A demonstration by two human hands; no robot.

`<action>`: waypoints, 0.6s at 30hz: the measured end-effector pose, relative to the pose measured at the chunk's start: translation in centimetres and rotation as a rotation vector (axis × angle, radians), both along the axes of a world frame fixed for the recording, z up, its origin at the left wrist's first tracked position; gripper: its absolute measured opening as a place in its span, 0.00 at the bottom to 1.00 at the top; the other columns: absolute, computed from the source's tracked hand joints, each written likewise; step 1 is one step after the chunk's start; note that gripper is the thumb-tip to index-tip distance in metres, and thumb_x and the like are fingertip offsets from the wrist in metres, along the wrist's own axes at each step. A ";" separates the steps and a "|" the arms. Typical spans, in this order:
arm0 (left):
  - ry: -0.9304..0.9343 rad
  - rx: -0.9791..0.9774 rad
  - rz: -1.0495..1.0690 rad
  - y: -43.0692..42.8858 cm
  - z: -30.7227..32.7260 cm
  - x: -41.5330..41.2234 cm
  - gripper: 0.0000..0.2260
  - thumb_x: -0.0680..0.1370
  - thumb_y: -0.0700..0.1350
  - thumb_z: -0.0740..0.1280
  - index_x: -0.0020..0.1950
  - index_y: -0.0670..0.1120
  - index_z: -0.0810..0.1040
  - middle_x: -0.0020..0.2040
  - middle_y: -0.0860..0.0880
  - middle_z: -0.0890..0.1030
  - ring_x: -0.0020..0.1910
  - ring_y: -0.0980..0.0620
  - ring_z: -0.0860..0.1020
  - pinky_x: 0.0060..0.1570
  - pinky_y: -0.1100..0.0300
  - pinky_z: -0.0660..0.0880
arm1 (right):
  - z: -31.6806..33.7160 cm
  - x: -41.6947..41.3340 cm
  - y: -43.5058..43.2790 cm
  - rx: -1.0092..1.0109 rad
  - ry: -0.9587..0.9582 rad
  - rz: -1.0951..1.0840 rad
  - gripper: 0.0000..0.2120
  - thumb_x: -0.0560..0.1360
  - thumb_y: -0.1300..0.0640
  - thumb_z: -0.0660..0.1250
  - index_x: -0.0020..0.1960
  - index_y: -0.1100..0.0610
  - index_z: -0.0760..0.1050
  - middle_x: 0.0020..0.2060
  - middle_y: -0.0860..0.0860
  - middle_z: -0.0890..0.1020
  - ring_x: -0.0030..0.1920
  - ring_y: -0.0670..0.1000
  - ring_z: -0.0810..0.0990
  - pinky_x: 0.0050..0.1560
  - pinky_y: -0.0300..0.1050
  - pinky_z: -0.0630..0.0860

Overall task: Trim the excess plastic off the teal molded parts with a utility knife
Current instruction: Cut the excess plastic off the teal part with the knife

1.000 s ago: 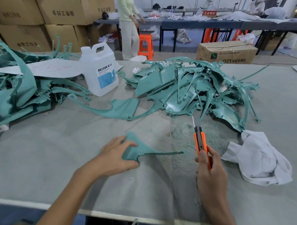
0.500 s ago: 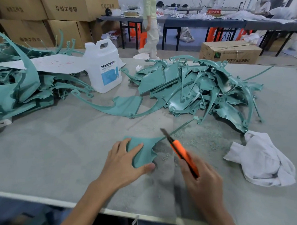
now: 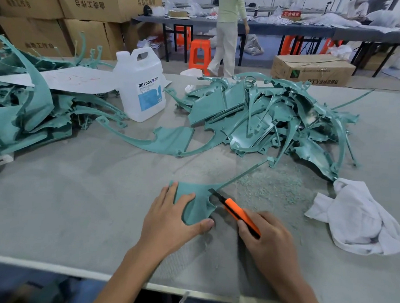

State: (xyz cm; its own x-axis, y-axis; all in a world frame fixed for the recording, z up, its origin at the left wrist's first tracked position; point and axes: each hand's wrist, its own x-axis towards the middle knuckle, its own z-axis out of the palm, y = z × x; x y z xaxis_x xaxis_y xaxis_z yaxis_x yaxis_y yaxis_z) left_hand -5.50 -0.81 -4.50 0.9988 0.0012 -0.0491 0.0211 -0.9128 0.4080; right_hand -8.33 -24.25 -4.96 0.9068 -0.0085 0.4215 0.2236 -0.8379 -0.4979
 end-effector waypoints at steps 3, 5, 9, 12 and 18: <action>0.005 -0.010 0.003 0.0 0.0 -0.1 0.46 0.61 0.85 0.52 0.75 0.67 0.59 0.82 0.58 0.43 0.80 0.56 0.41 0.76 0.51 0.52 | -0.1 -0.2 -0.1 -0.012 -0.056 0.051 0.12 0.70 0.57 0.78 0.53 0.50 0.84 0.40 0.46 0.81 0.41 0.53 0.81 0.42 0.44 0.76; 0.002 -0.010 0.003 0.0 0.0 -0.1 0.46 0.61 0.85 0.52 0.75 0.67 0.59 0.82 0.58 0.43 0.79 0.57 0.40 0.76 0.51 0.53 | -0.2 -0.2 -0.3 0.008 -0.055 0.088 0.11 0.71 0.56 0.77 0.53 0.50 0.84 0.41 0.45 0.81 0.42 0.53 0.81 0.44 0.43 0.74; 0.001 -0.002 -0.001 -0.1 0.1 -0.1 0.46 0.61 0.85 0.51 0.76 0.66 0.59 0.82 0.57 0.43 0.80 0.56 0.41 0.76 0.50 0.52 | -0.3 0.0 -0.3 -0.017 -0.054 0.023 0.12 0.69 0.57 0.80 0.51 0.49 0.85 0.39 0.45 0.80 0.40 0.52 0.80 0.41 0.44 0.74; -0.002 0.004 -0.019 0.1 0.0 0.1 0.45 0.62 0.84 0.53 0.75 0.66 0.60 0.82 0.56 0.45 0.80 0.55 0.42 0.76 0.52 0.51 | -0.1 -0.1 -0.4 0.016 -0.045 0.033 0.10 0.70 0.50 0.73 0.51 0.45 0.84 0.40 0.41 0.80 0.41 0.49 0.80 0.40 0.42 0.75; -0.037 0.151 -0.169 2.6 0.4 2.6 0.36 0.68 0.76 0.52 0.76 0.70 0.58 0.82 0.51 0.51 0.78 0.52 0.46 0.75 0.51 0.46 | 0.2 -0.5 -0.4 0.004 -0.072 -0.014 0.13 0.71 0.43 0.65 0.50 0.45 0.84 0.39 0.42 0.80 0.40 0.50 0.80 0.39 0.44 0.77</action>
